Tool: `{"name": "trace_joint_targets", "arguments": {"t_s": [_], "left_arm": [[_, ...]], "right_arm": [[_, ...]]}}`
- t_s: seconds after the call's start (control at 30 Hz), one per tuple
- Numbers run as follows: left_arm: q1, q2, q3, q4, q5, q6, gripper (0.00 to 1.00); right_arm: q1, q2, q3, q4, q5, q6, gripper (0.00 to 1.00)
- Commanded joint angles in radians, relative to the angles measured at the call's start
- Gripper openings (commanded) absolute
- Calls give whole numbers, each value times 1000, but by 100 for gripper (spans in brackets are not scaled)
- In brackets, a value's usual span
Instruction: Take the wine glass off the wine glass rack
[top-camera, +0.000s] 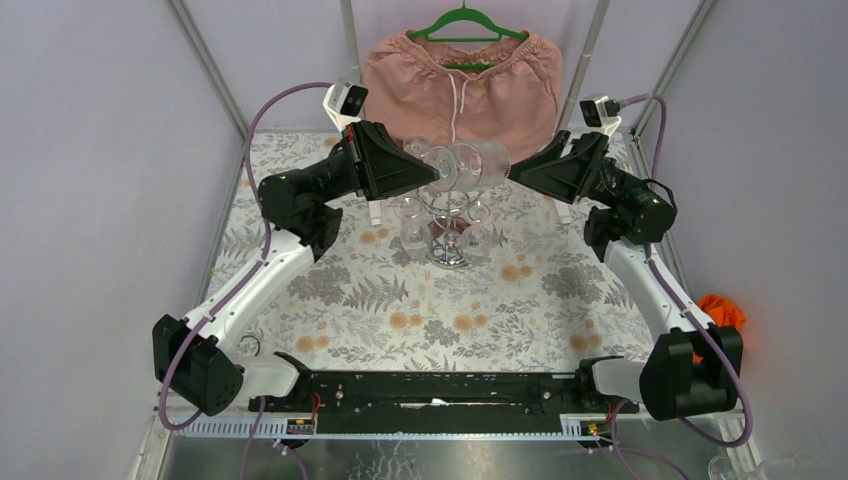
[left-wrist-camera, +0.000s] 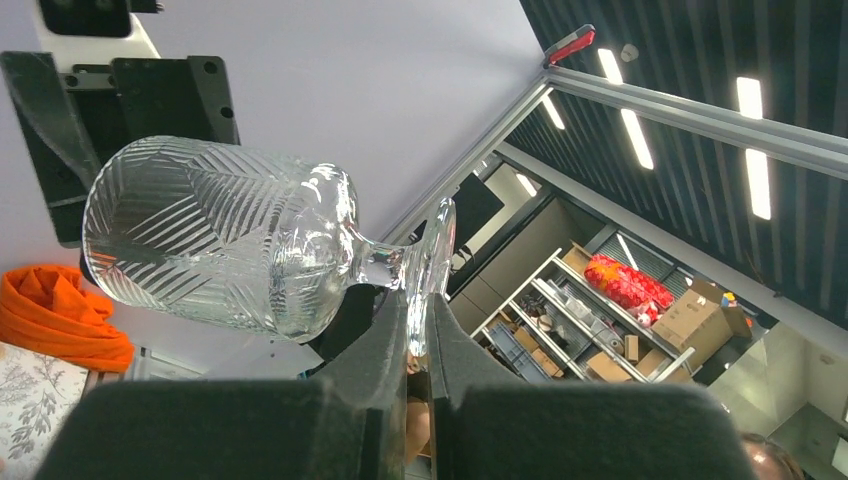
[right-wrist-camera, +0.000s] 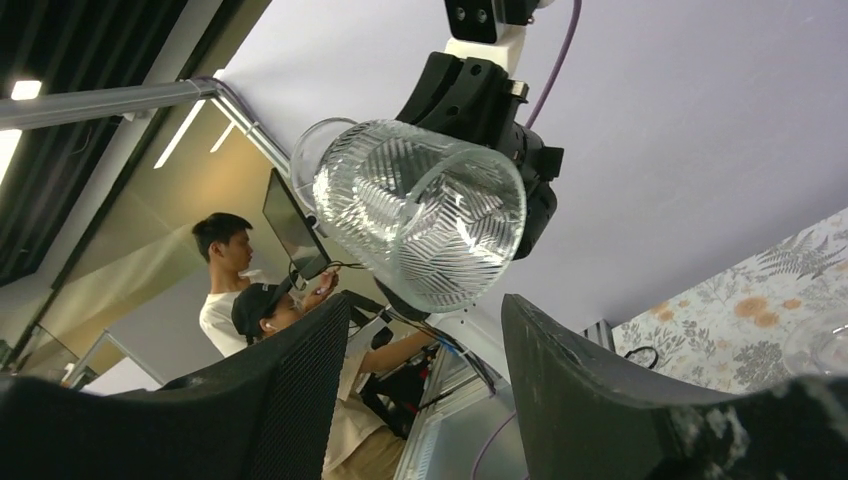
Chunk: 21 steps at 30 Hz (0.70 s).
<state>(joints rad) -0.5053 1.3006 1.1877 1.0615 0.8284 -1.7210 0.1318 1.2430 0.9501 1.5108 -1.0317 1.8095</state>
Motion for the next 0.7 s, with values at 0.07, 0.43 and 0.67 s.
{"name": "trace_joint_targets", "arguments": {"t_s": [0.07,0.43,0.67], "left_arm": [[-2,-11,10,134,-13,-20,0],[-1,72,-12,250,-10,-81,0],[-1,100,-12,281,-4,-87,0]], "right_arm": [[42,54,94,164,3,62,65],[153,122,187,211,56,91,60],[196,146,223,211,85,90,36]]}}
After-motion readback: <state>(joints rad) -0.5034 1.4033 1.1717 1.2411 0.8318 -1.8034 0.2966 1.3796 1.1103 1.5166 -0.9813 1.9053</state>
